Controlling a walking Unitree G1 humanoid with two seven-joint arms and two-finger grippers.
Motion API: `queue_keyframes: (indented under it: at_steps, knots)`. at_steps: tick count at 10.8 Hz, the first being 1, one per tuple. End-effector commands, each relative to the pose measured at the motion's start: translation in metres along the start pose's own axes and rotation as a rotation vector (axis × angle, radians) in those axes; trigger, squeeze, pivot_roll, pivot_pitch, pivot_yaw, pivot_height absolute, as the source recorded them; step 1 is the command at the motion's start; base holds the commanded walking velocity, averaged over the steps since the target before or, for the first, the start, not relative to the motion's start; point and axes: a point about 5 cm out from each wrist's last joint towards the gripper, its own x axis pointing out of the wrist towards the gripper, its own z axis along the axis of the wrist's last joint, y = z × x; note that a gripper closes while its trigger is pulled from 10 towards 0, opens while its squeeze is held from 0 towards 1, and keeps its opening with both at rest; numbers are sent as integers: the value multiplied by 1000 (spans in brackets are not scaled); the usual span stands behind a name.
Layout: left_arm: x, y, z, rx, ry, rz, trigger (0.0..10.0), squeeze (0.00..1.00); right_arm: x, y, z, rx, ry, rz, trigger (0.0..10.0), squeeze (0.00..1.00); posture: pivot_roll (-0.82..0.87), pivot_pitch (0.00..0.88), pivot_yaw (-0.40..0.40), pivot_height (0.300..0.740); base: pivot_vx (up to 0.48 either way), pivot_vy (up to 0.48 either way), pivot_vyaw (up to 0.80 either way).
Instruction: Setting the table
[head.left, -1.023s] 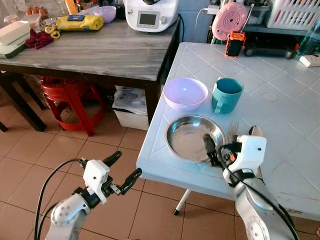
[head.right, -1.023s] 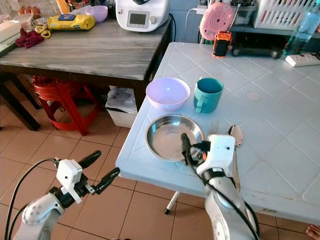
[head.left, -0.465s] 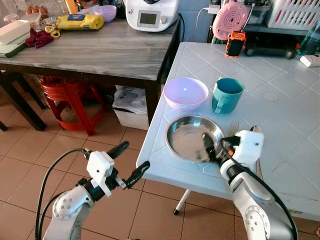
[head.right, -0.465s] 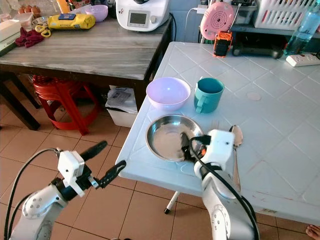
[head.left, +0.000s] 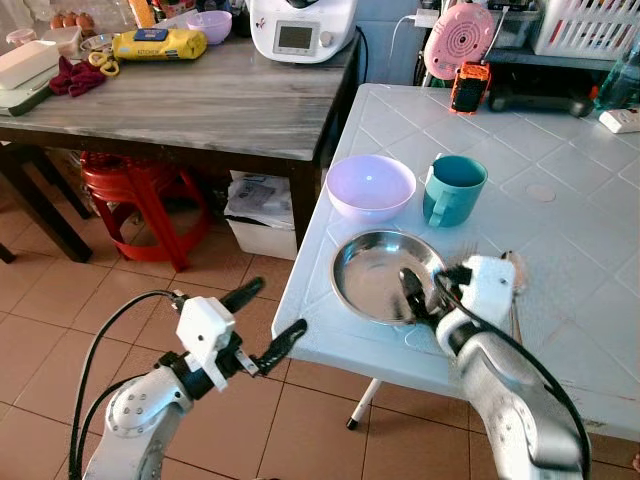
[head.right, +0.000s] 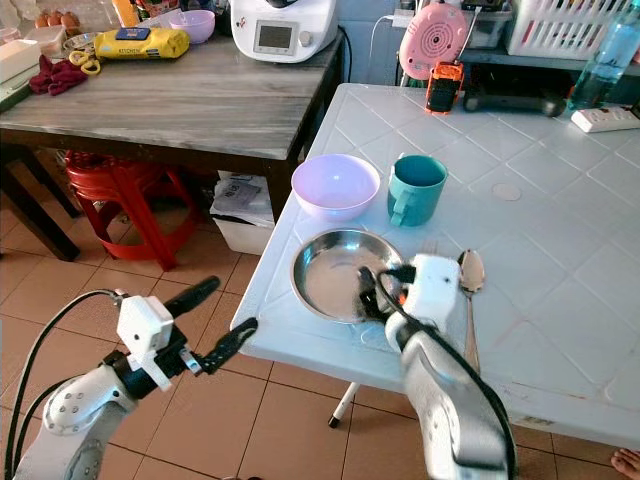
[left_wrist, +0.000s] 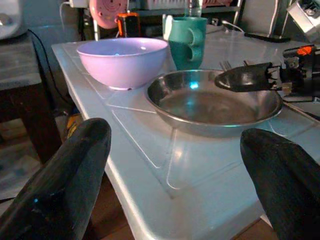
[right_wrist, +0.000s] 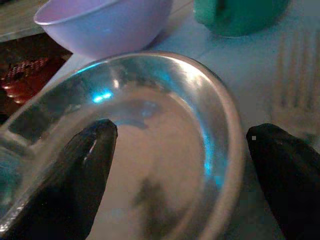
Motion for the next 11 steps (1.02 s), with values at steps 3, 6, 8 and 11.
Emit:
queue_keyframes:
  at_steps: [3, 6, 8, 11]
  knots:
    - [-2, 0, 3, 17, 24, -9, 10000, 0, 2, 5, -7, 31, 52, 26, 0, 0, -48, 104, 61, 740, 0, 0, 0]
    - [-4, -1, 2, 20, 35, -24, 10000, 0, -1, 3, -20, 40, 127, 8, 0, 0, -50, 107, 64, 740, 0, 0, 0]
    - [-5, -2, -1, 29, 45, -44, 10000, 0, -1, 1, -21, 54, 138, -2, 0, 0, -53, 108, 62, 740, 0, 0, 0]
    - [-7, -1, -10, 52, 72, -81, 10000, 0, 1, -4, -26, 63, 177, -25, 627, 0, -53, 107, 55, 740, 0, 0, 0]
